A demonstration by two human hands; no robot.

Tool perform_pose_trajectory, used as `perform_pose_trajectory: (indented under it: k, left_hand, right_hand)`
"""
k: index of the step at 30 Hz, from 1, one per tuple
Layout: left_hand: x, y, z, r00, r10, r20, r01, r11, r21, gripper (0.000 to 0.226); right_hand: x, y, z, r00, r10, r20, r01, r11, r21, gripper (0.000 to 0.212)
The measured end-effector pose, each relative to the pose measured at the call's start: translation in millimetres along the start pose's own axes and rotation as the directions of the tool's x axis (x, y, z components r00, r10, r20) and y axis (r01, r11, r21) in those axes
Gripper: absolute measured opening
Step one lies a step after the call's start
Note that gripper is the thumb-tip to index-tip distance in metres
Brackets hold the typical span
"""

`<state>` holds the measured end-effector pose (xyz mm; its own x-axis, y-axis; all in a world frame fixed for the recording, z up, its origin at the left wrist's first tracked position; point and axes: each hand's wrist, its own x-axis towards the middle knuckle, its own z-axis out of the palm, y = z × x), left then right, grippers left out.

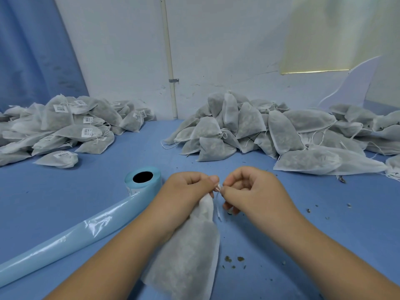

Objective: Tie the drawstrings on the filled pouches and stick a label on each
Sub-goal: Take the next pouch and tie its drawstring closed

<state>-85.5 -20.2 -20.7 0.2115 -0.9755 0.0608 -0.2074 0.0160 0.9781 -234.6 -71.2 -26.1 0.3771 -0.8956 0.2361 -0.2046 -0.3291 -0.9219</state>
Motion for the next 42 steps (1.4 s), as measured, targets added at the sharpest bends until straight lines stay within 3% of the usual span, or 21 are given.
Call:
perform_pose_trajectory:
  k: [4, 9, 19, 25, 28, 30, 32, 38, 42]
  left_hand:
    - [-1, 2, 2, 0.996, -0.067, 0.062, 0.077, 0.978, -0.196, 0.038]
    - [-1, 1, 2, 0.997, -0.055, 0.062, 0.068, 0.971, -0.228, 0.040]
    - [3, -7, 2, 0.990, 0.125, -0.060, -0.114, 0.981, 0.155, 0.028]
    - [5, -7, 0, 0.990, 0.135, -0.045, -0.121, 0.964, 0.238, 0.031]
    - [7, -7, -8, 0.994, 0.098, -0.056, -0.083, 0.968, 0.235, 0.029]
    - [7, -7, -14, 0.996, 0.071, -0.049, -0.058, 0.971, 0.233, 0.029]
    - [7, -8, -15, 0.999, 0.051, -0.012, -0.047, 0.975, 0.217, 0.029]
    - [6, -10, -5, 0.991, 0.073, 0.111, -0.094, 0.976, 0.194, 0.024]
    - [9, -12, -6, 0.990, 0.103, 0.093, -0.119, 0.974, 0.191, 0.027]
  right_hand:
    - [-3, 0, 3, 0.991, -0.124, -0.057, 0.117, 0.988, -0.104, 0.018]
    - [-5, 1, 3, 0.974, -0.224, -0.018, 0.216, 0.955, -0.203, 0.014]
    - [-6, 5, 3, 0.979, -0.204, 0.014, 0.197, 0.921, -0.336, 0.020]
    - [-2, 6, -2, 0.989, -0.143, 0.038, 0.147, 0.914, -0.379, 0.023]
    - [5, 1, -14, 0.999, -0.006, 0.046, 0.011, 0.994, -0.106, 0.018]
    - [10, 0, -22, 0.996, 0.078, 0.040, -0.083, 0.984, 0.159, 0.016]
    - [12, 0, -26, 0.993, 0.107, 0.054, -0.119, 0.948, 0.294, 0.015]
    - [10, -2, -18, 0.984, 0.066, 0.165, -0.161, 0.728, 0.666, 0.005]
    - [12, -4, -21, 0.954, 0.117, 0.277, -0.291, 0.597, 0.747, 0.011]
